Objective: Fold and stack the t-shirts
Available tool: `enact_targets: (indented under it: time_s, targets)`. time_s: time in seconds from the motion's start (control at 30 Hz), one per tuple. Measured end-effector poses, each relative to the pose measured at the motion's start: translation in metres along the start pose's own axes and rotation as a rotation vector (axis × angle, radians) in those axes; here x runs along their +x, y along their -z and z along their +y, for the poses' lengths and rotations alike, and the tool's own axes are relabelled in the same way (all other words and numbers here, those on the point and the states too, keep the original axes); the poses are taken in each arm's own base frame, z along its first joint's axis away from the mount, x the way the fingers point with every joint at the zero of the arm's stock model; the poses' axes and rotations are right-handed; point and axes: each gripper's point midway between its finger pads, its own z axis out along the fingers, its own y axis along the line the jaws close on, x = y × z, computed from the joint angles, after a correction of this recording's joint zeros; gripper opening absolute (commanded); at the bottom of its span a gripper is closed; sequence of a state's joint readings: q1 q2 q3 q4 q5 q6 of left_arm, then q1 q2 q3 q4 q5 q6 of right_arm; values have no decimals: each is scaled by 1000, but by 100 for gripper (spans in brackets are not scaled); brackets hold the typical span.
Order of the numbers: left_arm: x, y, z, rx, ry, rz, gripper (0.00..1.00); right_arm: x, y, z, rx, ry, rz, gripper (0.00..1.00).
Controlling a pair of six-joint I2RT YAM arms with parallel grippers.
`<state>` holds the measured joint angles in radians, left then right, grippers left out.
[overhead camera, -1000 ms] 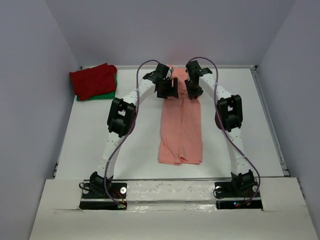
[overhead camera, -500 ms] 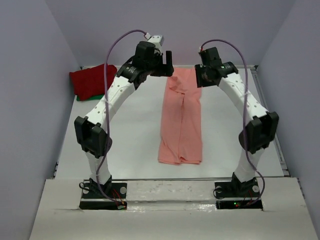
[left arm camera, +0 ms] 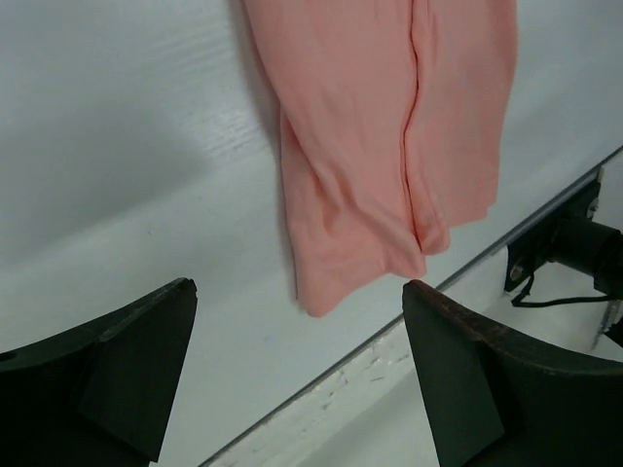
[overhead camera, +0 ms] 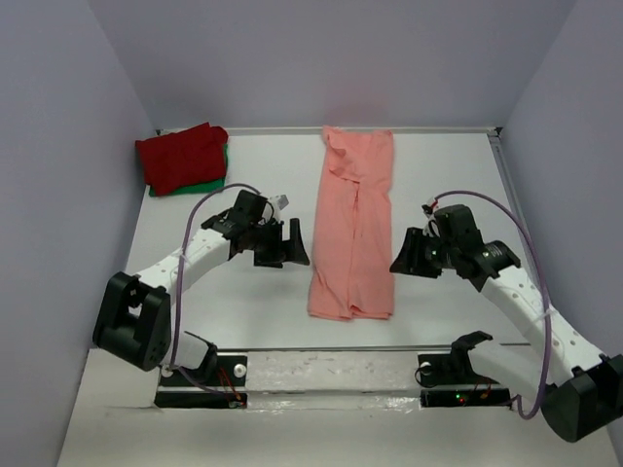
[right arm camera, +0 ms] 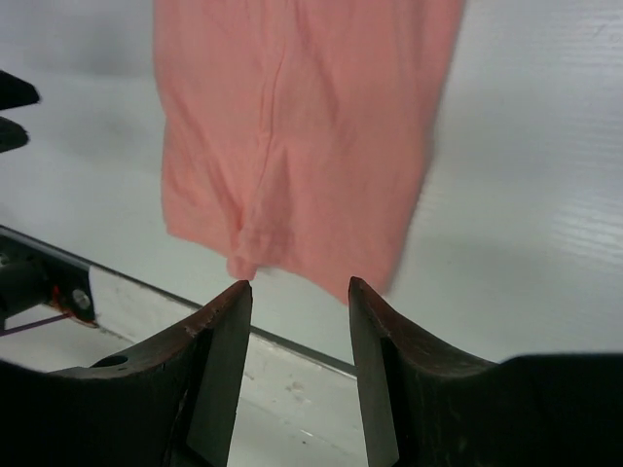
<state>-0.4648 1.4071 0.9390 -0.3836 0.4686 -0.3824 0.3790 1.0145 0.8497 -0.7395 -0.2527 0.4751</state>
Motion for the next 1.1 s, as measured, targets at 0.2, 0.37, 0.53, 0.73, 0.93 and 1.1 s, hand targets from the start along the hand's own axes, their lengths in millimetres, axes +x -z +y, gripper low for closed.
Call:
enact_targets:
  time_s: [0.2,0.37,0.53,0.73,0.93,1.1]
  targets:
    - [25,3,-12,139,59,12,96,22,10,4,-67,-104,-27,49]
    - [35,-3,-21,233,97,36,96,56,-4,-15,-24,-228,46,49]
    - [50,-15,-11,222,167,88,96,74,-9,-27,11,-301,61,48]
    - [64,-29,0,196,247,141,95,84,-17,-36,49,-348,92,48]
    - [81,-35,7,176,310,188,95,89,-26,-41,58,-377,97,47]
    - [87,-41,6,184,331,208,95,100,-40,-51,96,-397,140,47]
